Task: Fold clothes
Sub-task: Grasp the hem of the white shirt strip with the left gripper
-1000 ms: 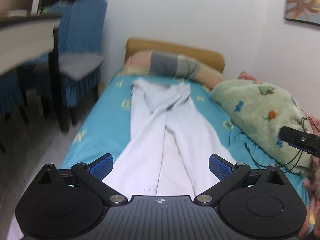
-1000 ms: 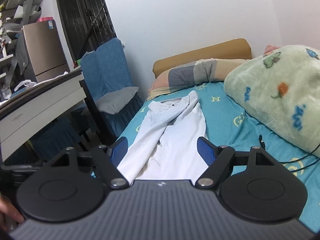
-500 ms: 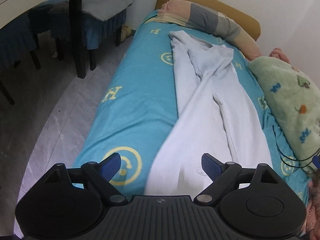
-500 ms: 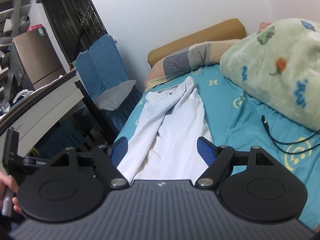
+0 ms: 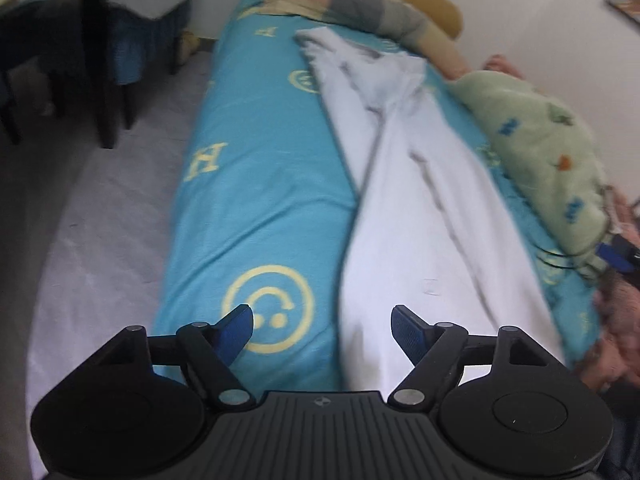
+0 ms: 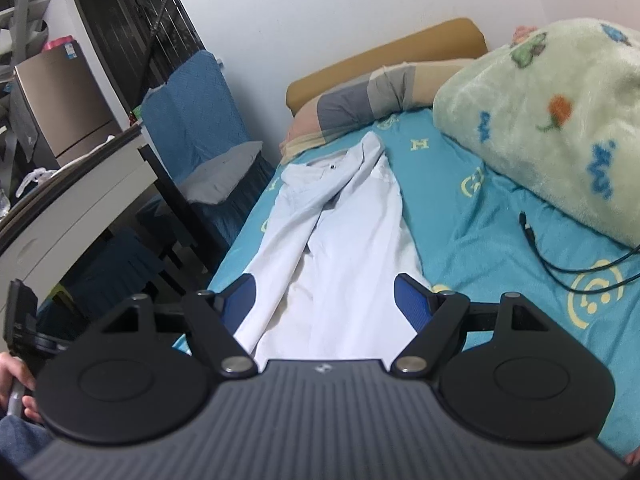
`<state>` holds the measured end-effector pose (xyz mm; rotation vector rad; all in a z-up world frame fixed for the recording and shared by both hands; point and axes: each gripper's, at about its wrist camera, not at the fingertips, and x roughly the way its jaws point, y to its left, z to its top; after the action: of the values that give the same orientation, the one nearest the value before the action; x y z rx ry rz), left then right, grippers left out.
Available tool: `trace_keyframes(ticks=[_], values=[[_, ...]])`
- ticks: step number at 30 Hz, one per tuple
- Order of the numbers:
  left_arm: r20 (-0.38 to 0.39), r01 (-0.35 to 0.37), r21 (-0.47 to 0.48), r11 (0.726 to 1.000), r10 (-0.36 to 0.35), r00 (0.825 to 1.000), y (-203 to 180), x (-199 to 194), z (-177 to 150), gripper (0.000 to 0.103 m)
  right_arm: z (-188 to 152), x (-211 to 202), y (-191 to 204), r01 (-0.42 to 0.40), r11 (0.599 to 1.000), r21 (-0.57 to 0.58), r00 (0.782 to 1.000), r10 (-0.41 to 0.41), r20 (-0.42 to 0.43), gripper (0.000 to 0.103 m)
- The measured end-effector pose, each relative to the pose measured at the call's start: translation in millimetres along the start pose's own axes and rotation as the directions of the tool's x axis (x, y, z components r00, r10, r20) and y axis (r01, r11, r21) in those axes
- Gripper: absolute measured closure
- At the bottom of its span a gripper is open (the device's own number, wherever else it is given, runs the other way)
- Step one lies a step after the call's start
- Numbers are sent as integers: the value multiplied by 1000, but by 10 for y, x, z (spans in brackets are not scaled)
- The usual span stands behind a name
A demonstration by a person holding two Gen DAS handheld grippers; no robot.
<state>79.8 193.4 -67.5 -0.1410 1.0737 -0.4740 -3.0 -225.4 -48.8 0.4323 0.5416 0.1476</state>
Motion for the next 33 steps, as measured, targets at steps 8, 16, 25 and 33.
trace_keyframes(ticks=[8,16,25,33], values=[[-205,99,161,982,-65,977,-177,414,-124,45,-32,78,82,15,1000,-26,999,-16,-36,25],[-238,-52,417,907,165,957,-919,551,-55,101,-41,127,131,37,998,-47,998,-40,-51,25],[-117,-74,537,841,161,980,-2285,117,-159,101,38,-46,-36,51,999,10,998,-52,26,25],[-208,-69,356,932,151,966,-2504,988,-307,101,65,-79,-88,37,999,-2,999,-37,40,25]])
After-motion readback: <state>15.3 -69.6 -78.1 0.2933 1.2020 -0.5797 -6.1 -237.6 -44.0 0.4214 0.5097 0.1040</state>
